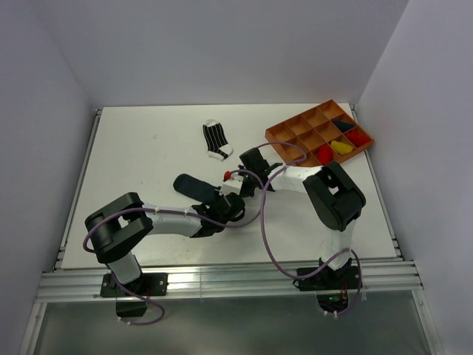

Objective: Roll the socks
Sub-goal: Roll the sock at the center of the board.

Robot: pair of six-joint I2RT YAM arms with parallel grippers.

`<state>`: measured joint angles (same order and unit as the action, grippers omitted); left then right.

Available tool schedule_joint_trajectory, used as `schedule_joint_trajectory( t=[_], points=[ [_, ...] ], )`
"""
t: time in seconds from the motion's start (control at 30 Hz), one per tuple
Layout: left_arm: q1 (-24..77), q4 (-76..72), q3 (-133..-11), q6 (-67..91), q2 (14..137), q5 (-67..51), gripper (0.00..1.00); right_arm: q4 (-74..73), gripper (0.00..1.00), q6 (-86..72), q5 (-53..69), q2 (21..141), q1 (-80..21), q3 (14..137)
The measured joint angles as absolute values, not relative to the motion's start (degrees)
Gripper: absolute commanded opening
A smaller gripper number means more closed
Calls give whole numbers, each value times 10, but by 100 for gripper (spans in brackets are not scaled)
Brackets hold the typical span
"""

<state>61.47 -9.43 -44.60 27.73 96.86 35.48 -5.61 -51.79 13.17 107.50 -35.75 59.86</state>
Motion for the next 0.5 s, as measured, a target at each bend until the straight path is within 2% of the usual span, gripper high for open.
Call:
schedule_joint_trajectory(
  t=[0.3,0.5],
  points=[
    [607,-57,-473,286,990,356,40,-56,0,-518,132,1075,-357,599],
    [607,-6,-510,301,1013,370,37,-60,0,-518,133,1075,-357,600]
  ],
)
